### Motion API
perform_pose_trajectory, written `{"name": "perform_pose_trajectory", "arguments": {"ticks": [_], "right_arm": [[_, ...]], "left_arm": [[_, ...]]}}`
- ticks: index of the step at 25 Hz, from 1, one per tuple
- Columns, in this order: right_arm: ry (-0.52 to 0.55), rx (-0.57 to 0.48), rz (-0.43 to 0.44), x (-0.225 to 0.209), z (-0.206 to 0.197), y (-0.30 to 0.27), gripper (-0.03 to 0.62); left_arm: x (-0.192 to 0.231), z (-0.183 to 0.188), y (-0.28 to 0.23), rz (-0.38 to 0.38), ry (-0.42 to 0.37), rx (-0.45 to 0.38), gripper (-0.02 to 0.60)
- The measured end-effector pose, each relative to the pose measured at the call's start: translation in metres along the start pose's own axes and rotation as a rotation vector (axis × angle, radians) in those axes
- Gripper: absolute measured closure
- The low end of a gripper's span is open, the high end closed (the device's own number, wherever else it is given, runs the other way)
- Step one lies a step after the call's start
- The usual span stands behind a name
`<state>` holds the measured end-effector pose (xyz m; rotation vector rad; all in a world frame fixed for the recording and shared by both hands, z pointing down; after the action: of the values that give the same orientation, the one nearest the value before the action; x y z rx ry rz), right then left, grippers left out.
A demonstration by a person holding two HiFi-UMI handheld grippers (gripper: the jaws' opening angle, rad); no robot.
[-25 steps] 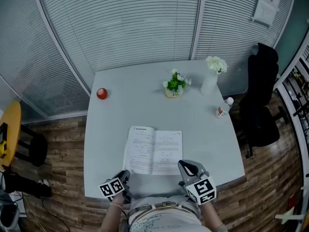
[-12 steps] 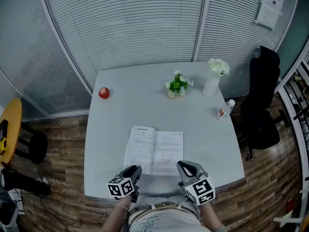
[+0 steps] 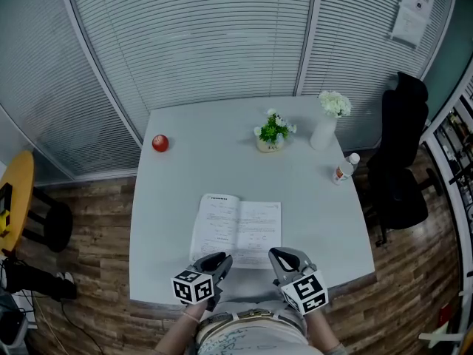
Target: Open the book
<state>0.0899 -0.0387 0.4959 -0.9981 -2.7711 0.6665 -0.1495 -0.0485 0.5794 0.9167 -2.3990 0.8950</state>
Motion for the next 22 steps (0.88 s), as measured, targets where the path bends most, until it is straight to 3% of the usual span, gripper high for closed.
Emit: {"name": "perform_pose_trajectory", "arguments": {"ticks": [7, 14, 22], "right_arm": [[0.004, 0.002, 0.017, 0.004, 0.001, 0.001, 0.586], [0.005, 0.011, 0.026, 0.007, -0.001, 0.001, 0.586], [0.024, -0.001, 0.090, 0.015, 0.002, 0.000, 0.580]], "left_arm": [[-0.023, 0.011, -0.003, -0.049, -0.045, -0.031, 0.568], [-0.042, 0.025, 0.002, -0.093, -0.068, -0.064, 0.583], [-0.067, 0.038, 0.007, -0.123, -0.169, -0.077, 0.583]]}}
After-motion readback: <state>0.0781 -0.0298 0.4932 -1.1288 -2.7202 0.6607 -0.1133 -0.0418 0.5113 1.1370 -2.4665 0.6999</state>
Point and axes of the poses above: the fingertips, and each gripper's own axes: y backward along the fingers, x to its left, z out of its top, the point moved 10 cm from there along y, backward along the fingers
